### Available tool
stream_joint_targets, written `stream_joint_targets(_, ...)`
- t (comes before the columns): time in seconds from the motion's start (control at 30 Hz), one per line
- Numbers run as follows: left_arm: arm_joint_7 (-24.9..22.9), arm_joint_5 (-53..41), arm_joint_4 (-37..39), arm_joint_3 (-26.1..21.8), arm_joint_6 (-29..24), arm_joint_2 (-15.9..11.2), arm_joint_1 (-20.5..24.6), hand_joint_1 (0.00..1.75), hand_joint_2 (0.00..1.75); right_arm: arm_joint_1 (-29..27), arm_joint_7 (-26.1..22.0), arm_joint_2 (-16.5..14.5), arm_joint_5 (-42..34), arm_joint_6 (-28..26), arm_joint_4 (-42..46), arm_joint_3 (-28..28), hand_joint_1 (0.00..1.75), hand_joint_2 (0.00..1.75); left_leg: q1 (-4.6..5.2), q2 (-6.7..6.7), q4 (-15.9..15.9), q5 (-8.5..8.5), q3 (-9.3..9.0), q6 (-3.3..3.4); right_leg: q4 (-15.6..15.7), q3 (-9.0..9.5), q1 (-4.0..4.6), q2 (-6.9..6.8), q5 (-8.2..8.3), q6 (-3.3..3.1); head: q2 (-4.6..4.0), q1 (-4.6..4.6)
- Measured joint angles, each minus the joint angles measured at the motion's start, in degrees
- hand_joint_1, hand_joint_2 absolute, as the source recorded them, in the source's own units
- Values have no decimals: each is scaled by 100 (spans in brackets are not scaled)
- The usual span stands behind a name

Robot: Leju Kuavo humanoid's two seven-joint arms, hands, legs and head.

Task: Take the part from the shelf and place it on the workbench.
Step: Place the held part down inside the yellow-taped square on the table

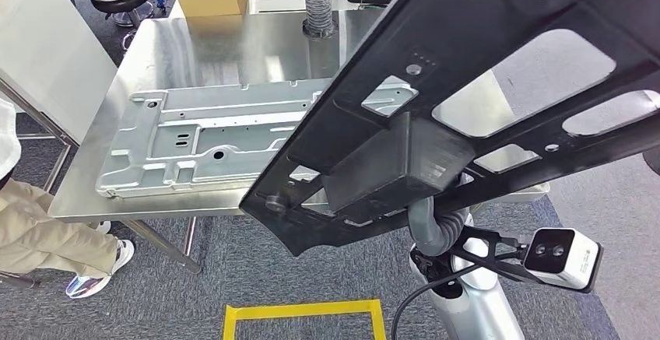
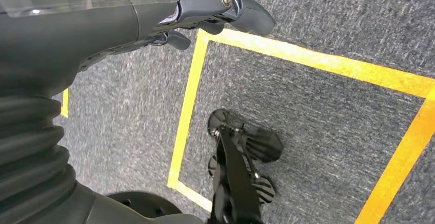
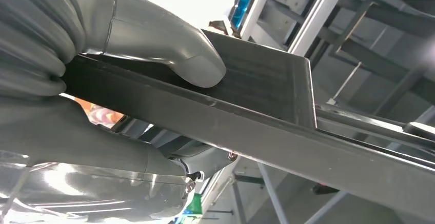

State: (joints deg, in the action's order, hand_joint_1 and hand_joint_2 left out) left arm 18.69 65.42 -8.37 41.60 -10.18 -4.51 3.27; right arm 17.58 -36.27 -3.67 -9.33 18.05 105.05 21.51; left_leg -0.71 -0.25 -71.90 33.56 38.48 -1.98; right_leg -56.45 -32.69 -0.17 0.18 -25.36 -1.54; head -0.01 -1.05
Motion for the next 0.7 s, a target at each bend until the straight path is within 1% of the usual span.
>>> stream_joint_targets(0.03, -1, 15, 0, 1, -2, -1, -10, 0, 175, -3, 26, 0, 12, -44, -5, 1, 175, 175, -2, 0, -175, -19, 144, -10, -6, 29, 2, 3, -31, -1, 1, 0)
stream_joint_targets(0.07, -1, 23, 0, 1, -4, -3, -17, 0, 175, -1, 48, 0, 21, -82, -11, 2, 175, 175, -2, 0, -127, -156, 184, -14, -14, 66, 1, 8, -66, 4, 1, -1)
stream_joint_targets(0.1, -2, 27, 0, 1, -6, -6, -20, 0, 175, 3, 63, 0, 27, -110, -16, 2, 175, 175, -3, 1, 138, -389, 114, -10, -26, 111, 0, 12, -108, 13, 1, -1)
stream_joint_targets(0.13, -2, 31, 0, 1, -8, -10, -20, 0, 175, 10, 70, 0, 28, -129, -19, 1, 175, 175, -3, 2, 549, -656, -30, 4, -39, 161, -1, 15, -156, 27, 1, -1)
stream_joint_targets(0.17, -3, 32, 1, 1, -10, -15, -19, 0, 175, 21, 74, 1, 27, -137, -22, 1, 175, 175, 7, 1, 919, -840, -181, 25, -54, 198, 10, 16, -203, 48, 0, 1)
stream_joint_targets(0.2, -4, 33, 1, 2, -11, -18, -15, 0, 175, 36, 84, 1, 26, -141, -26, 0, 175, 175, 16, 0, 1193, -935, -300, 57, -68, 218, 19, 19, -240, 73, 0, 1)
stream_joint_targets(0.23, -5, 33, 2, 3, -11, -20, -11, 0, 175, 51, 103, 2, 23, -145, -33, 2, 175, 175, 28, -2, 1337, -946, -364, 92, -74, 224, 28, 22, -266, 101, 0, 4)
stream_joint_targets(0.27, -7, 33, 2, 4, -11, -22, -8, 0, 175, 67, 128, 3, 21, -153, -42, 4, 175, 175, 41, -5, 1362, -901, -385, 126, -70, 222, 35, 25, -280, 129, 1, 5)
stream_joint_targets(0.33, -9, 33, 2, 9, -11, -22, -1, 0, 175, 111, 173, 7, 17, -184, -62, 9, 175, 175, 22, -10, 1411, -879, -415, 191, -71, 235, 32, 25, -318, 190, 1, 8)
stream_joint_targets(0.37, -9, 34, 1, 12, -11, -22, 1, 0, 175, 138, 183, 8, 16, -206, -70, 9, 175, 175, 8, -10, 1435, -870, -443, 224, -155, 209, 29, 21, -372, 222, 1, 17)
stream_joint_targets(0.4, -9, 40, 1, 16, -11, -21, 4, 0, 175, 164, 186, 11, 14, -232, -78, 10, 175, 175, -7, -8, 1459, -859, -475, 255, -362, 112, 23, 19, -472, 254, 1, 28)
stream_joint_targets(0.43, -8, 46, 0, 21, -11, -21, 6, 0, 175, 180, 186, 15, 13, -257, -86, 10, 175, 175, -10, -5, 1469, -840, -505, 280, -702, -68, 6, 16, -613, 281, 1, 37)
stream_joint_targets(0.47, -8, 52, 0, 27, -12, -21, 8, 0, 175, 189, 185, 22, 11, -280, -97, 11, 175, 175, -9, -3, 1471, -813, -530, 301, -1128, -316, -5, 14, -763, 303, 1, 48)
stream_joint_targets(0.5, -7, 57, 0, 32, -13, -22, 9, 0, 175, 190, 185, 31, 10, -295, -113, 11, 175, 175, -7, -3, 1471, -785, -557, 311, -1528, -572, -18, 13, -871, 320, 1, 49)
stream_joint_targets(0.53, -7, 58, 0, 37, -13, -22, 8, 0, 175, 188, 186, 39, 10, -302, -131, 12, 175, 175, -5, -5, 1470, -753, -594, 312, -1778, -765, -29, 13, -879, 331, 1, 49)
stream_joint_targets(0.57, -7, 59, 0, 41, -14, -23, 7, 0, 175, 188, 186, 48, 10, -304, -145, 13, 175, 175, -5, -10, 1470, -716, -643, 307, -1802, -851, -36, 13, -760, 332, 1, 51)
stream_joint_targets(0.6, -7, 61, 0, 44, -14, -23, 4, 0, 175, 189, 187, 54, 10, -304, -155, 13, 175, 175, -4, -16, 1470, -674, -703, 298, -1592, -820, -40, 12, -531, 323, 1, 50)
stream_joint_targets(0.63, -7, 64, 0, 46, -14, -22, 2, 0, 175, 191, 187, 57, 10, -304, -160, 14, 175, 175, -3, -21, 1470, -627, -769, 285, -1212, -701, -41, 12, -237, 301, 1, 51)
stream_joint_targets(0.67, -7, 68, 0, 49, -14, -19, 2, 0, 175, 195, 187, 61, 13, -304, -163, 14, 175, 175, 5, -25, 1470, -578, -830, 264, -811, -550, -25, 9, -2, 266, 1, 52)
stream_joint_targets(0.7, -6, 72, 0, 52, -13, -17, 5, 0, 175, 203, 198, 62, 28, -309, -167, 16, 175, 175, 11, -28, 1468, -534, -869, 237, -470, -422, -7, 5, 142, 229, 1, 54)
